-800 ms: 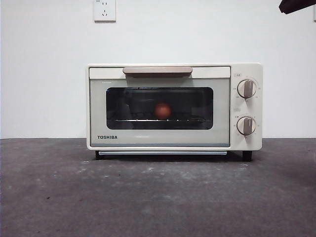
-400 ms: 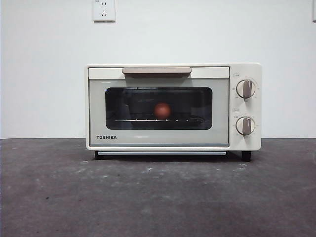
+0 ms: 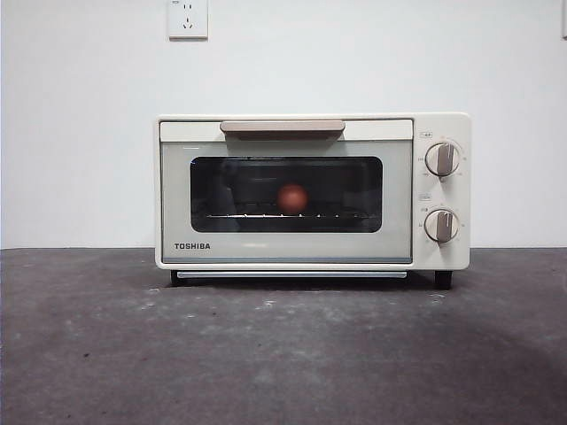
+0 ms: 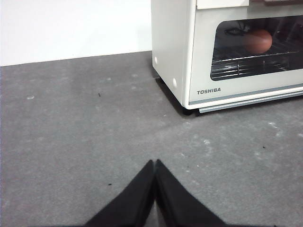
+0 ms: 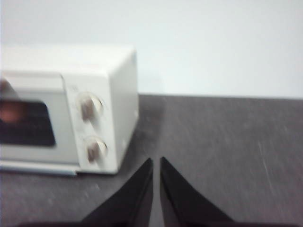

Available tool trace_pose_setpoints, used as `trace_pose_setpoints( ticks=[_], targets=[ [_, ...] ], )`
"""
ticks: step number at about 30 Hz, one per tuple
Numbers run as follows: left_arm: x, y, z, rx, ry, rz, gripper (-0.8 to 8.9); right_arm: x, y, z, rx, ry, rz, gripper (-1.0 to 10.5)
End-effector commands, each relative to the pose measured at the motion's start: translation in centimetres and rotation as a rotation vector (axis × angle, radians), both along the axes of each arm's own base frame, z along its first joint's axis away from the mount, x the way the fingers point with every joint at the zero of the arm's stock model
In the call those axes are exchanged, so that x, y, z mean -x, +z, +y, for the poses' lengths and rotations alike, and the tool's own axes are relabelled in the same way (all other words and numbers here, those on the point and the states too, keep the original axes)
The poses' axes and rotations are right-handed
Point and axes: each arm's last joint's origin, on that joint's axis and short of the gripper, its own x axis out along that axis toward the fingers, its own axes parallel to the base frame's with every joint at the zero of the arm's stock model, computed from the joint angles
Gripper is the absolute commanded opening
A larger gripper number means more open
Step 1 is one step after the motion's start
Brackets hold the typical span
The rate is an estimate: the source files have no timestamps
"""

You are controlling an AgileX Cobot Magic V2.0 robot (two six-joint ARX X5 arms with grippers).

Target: Eggoven

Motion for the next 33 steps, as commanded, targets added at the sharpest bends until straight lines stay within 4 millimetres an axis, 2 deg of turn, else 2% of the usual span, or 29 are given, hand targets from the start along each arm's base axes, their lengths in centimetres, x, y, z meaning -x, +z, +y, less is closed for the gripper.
trace_pose_setpoints(
  ticks=[1,13,33],
  targets=[
    [-0.1,-0.9,0.0,0.005,0.003,0.022,0.08,0.0,-1.2,-0.1,0.015,-0.018,-0.001,0.1],
    [-0.1,-0.9,0.0,0.005,0.003,0.022,0.08,-0.5,-6.2,-0.3,-0.016,-0.035,0.121,0.1],
    [-0.1,-0.9,0.0,0.005,0.003,0.022,0.08,-0.5,-6.0,-0.3,-0.021,-0.035,0.112,0.1]
  ],
)
